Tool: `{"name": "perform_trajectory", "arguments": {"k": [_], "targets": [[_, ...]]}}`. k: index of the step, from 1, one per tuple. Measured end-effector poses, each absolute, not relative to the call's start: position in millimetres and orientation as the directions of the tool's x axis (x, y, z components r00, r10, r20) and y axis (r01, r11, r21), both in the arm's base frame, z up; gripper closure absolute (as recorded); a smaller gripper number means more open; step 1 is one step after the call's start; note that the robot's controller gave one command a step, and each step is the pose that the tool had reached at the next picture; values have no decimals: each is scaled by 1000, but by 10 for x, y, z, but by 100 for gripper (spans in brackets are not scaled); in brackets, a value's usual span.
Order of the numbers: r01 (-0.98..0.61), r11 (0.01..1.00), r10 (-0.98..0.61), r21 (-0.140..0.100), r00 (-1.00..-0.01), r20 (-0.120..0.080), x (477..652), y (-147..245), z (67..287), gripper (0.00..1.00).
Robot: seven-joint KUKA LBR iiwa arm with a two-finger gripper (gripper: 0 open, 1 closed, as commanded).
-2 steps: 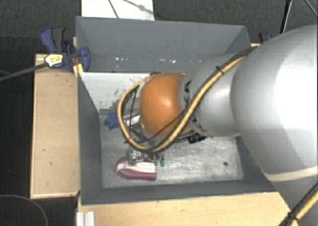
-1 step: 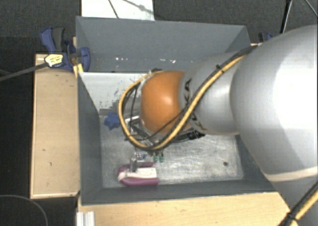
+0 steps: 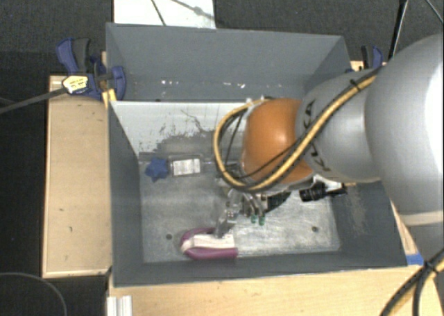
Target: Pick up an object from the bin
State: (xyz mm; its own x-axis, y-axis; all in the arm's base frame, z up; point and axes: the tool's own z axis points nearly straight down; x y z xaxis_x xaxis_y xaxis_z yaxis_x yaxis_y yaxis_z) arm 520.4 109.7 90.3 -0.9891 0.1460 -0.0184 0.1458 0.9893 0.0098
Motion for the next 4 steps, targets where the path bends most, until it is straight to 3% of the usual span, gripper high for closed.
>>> {"name": "perform_trajectory", "arguments": {"k": [1, 2, 3, 4], "targets": [[141, 990, 141, 3, -990, 13, 5133, 1131, 900, 100], [535, 845, 535, 4, -845, -4, 5051, 1114, 1593, 100], [531, 847, 531, 6, -847, -7, 5169, 1221, 2917, 100], [529, 849, 529, 0, -849, -1, 5158, 1214, 2878, 0]]}}
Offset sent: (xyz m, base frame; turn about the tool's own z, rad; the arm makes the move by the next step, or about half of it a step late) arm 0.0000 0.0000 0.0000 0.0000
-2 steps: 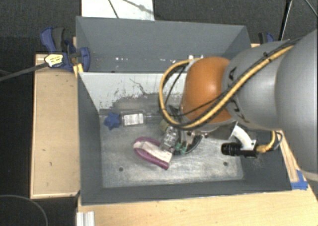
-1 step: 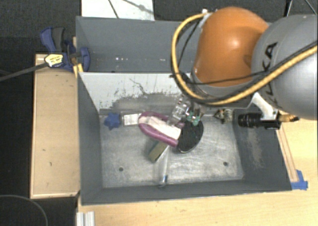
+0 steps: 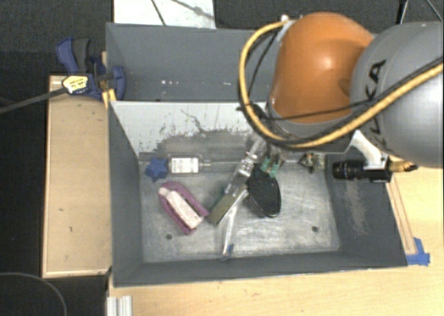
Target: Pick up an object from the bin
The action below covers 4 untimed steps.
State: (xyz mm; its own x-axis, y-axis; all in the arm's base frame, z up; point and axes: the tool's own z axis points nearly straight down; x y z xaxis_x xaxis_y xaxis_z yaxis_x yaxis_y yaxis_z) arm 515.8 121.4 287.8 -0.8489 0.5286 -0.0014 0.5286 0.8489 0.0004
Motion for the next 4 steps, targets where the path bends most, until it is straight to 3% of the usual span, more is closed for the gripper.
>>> {"name": "perform_trajectory", "arguments": {"k": [1, 2, 3, 4], "targets": [[524, 852, 524, -3, -852, 2, 5027, 934, 1175, 0], [593, 805, 593, 4, -805, -2, 5587, 1056, 712, 0], [585, 811, 585, 16, -811, -18, 5196, 916, 745, 0], [600, 800, 600, 10, -800, -10, 5100, 711, 737, 0]]}}
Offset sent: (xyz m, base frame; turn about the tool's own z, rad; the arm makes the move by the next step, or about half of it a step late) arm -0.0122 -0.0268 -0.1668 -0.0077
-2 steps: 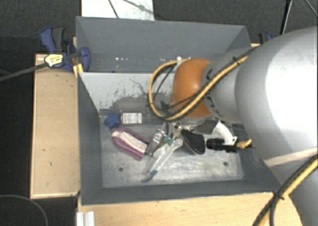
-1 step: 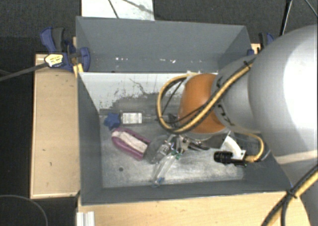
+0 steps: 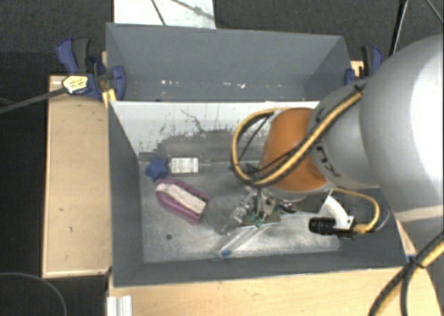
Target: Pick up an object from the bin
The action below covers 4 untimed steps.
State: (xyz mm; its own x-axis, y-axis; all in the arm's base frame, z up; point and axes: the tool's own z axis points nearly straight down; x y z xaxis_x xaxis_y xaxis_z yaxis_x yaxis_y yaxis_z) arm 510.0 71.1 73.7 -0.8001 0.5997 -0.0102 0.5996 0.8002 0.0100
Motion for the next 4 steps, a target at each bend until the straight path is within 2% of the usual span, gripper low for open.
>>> {"name": "perform_trajectory", "arguments": {"k": [1, 2, 3, 4], "targets": [[704, 711, 704, -2, -711, 3, 4823, 568, 963, 0], [687, 727, 687, 1, -727, -6, 4800, -146, 1576, 0], [718, 696, 718, 18, -696, -17, 4932, -302, 868, 0], [723, 691, 723, 5, -691, -6, 4880, -320, 813, 100]]}}
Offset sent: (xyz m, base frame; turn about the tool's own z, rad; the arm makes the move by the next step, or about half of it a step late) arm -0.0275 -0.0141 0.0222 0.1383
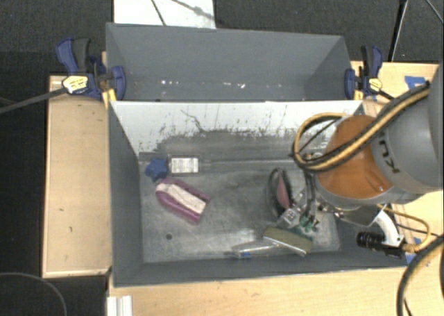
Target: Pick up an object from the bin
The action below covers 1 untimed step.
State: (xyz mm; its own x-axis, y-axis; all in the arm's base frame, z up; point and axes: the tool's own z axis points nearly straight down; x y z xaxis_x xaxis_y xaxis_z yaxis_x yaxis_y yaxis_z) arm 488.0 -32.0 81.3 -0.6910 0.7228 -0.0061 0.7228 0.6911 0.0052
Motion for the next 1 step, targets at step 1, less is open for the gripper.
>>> {"name": "perform_trajectory", "arguments": {"k": [1], "targets": [[716, 698, 716, 5, -698, -6, 4922, -349, 1768, 100]]}}
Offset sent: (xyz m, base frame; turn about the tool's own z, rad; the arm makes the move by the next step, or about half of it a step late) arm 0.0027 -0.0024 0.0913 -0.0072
